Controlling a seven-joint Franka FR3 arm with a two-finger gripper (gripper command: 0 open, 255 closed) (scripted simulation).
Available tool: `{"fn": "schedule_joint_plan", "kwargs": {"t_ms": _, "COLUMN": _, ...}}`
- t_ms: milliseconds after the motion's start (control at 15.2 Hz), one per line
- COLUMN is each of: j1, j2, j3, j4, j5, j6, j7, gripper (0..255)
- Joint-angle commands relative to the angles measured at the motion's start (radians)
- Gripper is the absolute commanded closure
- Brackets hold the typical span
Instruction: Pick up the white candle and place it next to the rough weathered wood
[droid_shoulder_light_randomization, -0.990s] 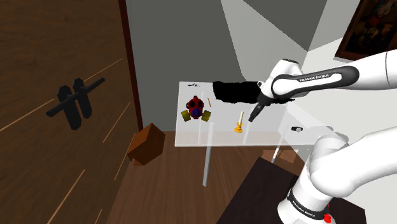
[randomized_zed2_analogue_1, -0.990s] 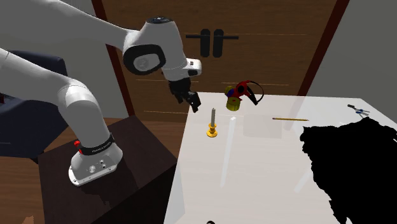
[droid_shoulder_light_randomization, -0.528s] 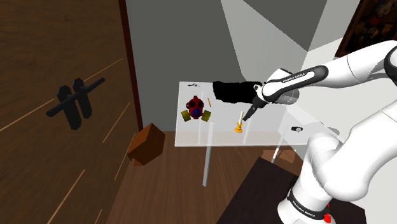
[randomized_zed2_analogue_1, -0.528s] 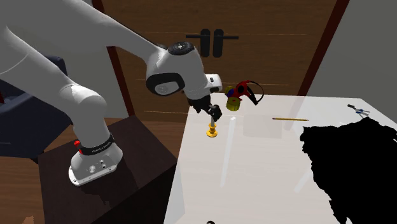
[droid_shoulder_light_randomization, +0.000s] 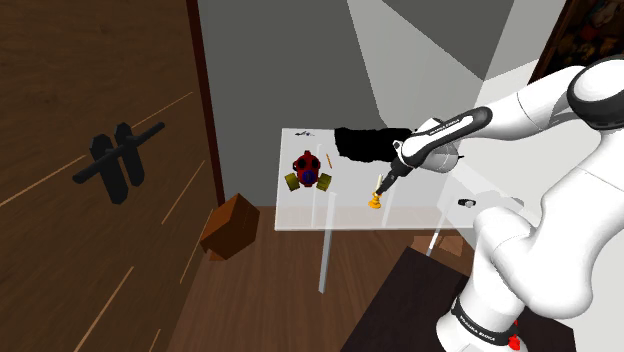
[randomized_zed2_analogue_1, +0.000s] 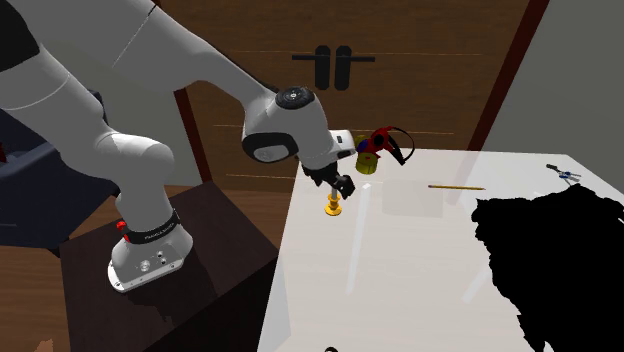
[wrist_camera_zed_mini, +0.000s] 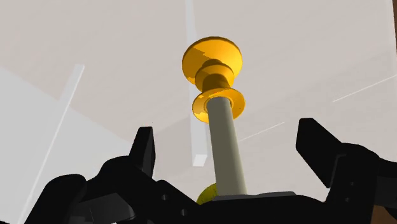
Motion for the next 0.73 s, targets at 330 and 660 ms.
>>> {"fn": "schedule_joint_plan", "kwargs": {"t_ms": 330, "j1": 0.055, "j2": 0.015, "j3": -0.049, "j4": 0.001, "j5": 0.019, "j6": 0.023, "j7": -0.014, "gripper": 0}}
{"fn": "schedule_joint_plan", "kwargs": {"t_ms": 660, "j1": 0.055, "j2": 0.015, "j3": -0.049, "j4": 0.001, "j5": 0.019, "j6": 0.023, "j7": -0.014, "gripper": 255}}
